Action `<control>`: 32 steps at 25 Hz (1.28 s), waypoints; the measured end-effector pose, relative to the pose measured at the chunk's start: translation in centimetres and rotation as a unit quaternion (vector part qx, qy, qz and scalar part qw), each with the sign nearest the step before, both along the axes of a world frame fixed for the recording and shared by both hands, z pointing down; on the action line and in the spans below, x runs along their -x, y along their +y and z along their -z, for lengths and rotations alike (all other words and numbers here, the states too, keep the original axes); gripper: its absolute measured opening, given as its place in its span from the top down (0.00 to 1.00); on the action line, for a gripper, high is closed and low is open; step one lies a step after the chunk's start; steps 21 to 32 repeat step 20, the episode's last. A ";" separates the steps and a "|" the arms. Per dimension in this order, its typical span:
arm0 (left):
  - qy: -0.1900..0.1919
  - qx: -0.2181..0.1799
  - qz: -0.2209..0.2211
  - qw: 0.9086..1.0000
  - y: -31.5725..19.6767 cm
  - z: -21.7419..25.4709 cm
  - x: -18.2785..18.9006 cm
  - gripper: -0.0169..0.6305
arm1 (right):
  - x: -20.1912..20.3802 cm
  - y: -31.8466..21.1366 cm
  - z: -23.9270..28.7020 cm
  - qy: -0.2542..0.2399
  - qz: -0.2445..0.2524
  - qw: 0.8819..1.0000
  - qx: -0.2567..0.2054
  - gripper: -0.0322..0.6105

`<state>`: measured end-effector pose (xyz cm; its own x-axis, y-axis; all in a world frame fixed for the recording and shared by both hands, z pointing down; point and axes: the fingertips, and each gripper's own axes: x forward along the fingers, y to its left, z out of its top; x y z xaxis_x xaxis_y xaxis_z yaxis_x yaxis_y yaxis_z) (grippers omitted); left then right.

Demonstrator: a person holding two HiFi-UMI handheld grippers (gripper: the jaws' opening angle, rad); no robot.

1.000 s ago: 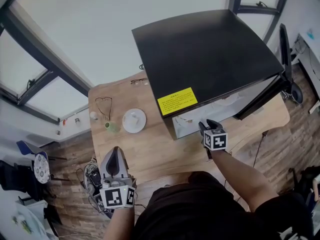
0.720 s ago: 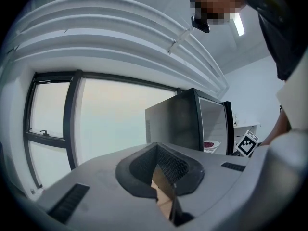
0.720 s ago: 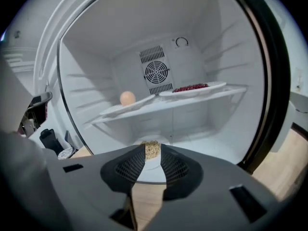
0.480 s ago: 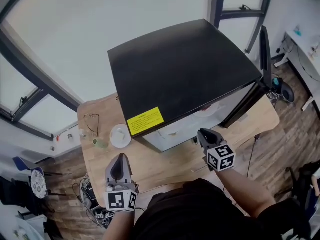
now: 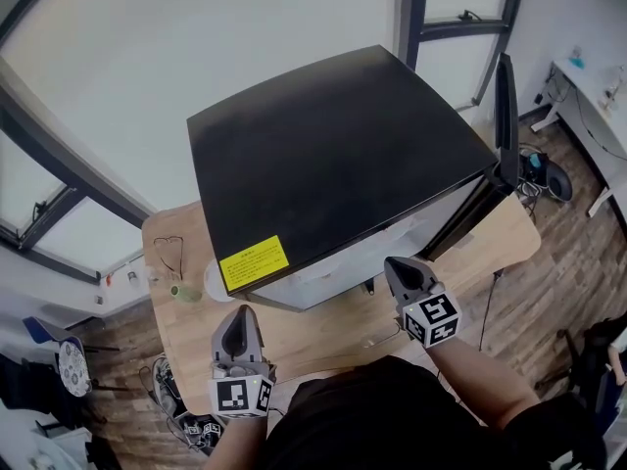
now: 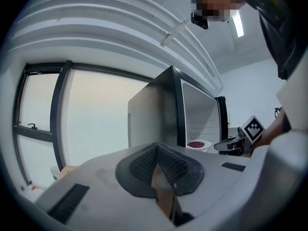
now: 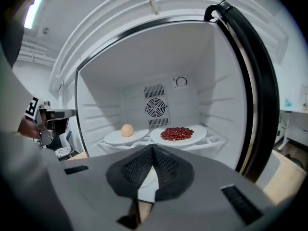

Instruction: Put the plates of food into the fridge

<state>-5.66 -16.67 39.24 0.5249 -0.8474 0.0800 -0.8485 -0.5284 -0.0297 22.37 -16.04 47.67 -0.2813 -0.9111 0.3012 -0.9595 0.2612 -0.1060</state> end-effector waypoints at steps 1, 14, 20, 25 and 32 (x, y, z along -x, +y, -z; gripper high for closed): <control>-0.002 -0.001 0.001 1.000 -0.1 0.0 -0.1 0.97 | -0.1 0.0 -0.2 -0.003 -0.001 1.000 0.001 0.92; -0.015 -0.001 0.034 0.999 0.1 -0.7 -0.4 0.97 | -1.2 -0.2 -1.5 -0.002 0.022 1.000 0.010 0.92; -0.015 0.003 0.041 0.999 1.3 -0.7 -0.4 0.97 | -0.9 0.2 -1.8 -0.004 0.029 0.999 0.015 0.92; -0.015 0.003 0.041 0.999 1.3 -0.7 -0.4 0.97 | -0.9 0.2 -1.8 -0.004 0.029 0.999 0.015 0.92; -0.015 0.003 0.041 0.999 1.3 -0.7 -0.4 0.97 | -0.9 0.2 -1.8 -0.004 0.029 0.999 0.015 0.92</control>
